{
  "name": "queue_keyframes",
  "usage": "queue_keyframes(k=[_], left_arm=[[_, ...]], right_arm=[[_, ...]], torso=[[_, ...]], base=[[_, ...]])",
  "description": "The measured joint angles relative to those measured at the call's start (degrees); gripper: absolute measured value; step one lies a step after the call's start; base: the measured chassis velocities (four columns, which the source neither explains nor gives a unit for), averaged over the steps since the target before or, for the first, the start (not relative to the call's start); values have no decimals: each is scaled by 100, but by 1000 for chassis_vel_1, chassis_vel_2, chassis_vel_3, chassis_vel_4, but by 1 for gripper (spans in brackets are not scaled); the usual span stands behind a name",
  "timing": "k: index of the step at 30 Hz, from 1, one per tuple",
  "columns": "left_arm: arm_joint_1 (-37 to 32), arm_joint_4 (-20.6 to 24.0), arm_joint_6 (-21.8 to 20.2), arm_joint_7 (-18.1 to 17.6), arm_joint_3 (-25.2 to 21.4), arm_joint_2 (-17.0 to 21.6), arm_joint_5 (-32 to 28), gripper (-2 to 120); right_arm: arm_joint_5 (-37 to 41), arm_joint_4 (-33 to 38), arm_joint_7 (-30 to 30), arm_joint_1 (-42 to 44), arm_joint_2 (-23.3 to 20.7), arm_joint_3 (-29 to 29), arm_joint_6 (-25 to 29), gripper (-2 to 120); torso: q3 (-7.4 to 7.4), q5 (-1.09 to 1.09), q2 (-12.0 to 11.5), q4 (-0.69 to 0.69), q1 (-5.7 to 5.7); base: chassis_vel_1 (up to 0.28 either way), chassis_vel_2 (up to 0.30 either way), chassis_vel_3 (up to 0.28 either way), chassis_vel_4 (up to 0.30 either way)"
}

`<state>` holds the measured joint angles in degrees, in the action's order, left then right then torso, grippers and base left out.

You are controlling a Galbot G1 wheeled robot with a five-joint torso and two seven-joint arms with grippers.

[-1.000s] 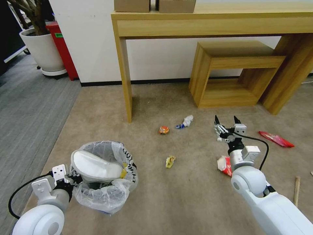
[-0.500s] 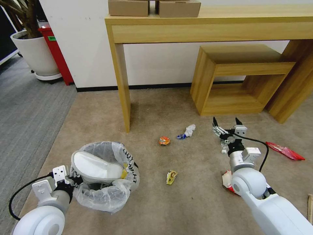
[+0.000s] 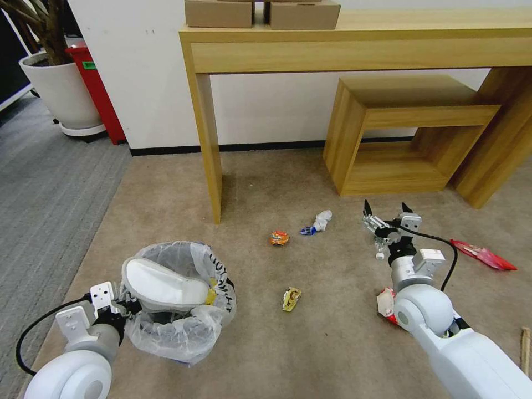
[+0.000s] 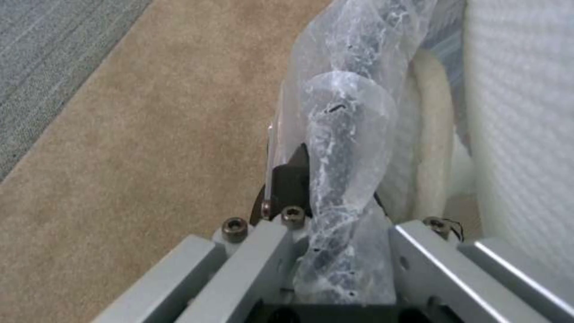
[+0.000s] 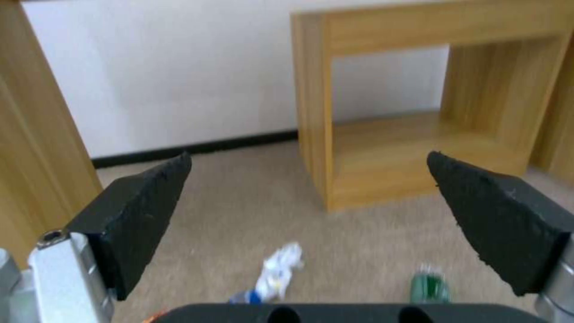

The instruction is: Pick up the trash bin and place the garbage on the floor into it.

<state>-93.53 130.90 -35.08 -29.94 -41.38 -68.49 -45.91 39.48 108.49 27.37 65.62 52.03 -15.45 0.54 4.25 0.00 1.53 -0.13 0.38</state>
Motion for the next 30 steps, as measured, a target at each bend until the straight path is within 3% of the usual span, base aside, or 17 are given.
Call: queue_keyframes(k=[18, 23, 30], left_arm=[[256, -261, 1, 9, 155, 10, 14, 1], [299, -321, -1, 19, 184, 11, 17, 1], [331, -360, 14, 55, 192, -16, 66, 1]], right_arm=[[783, 165, 395, 203, -347, -329, -662, 100], [1151, 169, 619, 309, -524, -442, -1226, 100], [1893, 243, 1067, 312, -764, -569, -2555, 100]], torso=[[0, 0, 0, 0, 0], [0, 0, 0, 0, 0], [0, 1, 0, 0, 1]], base=[[0, 0, 0, 0], [0, 0, 0, 0], [0, 0, 0, 0]])
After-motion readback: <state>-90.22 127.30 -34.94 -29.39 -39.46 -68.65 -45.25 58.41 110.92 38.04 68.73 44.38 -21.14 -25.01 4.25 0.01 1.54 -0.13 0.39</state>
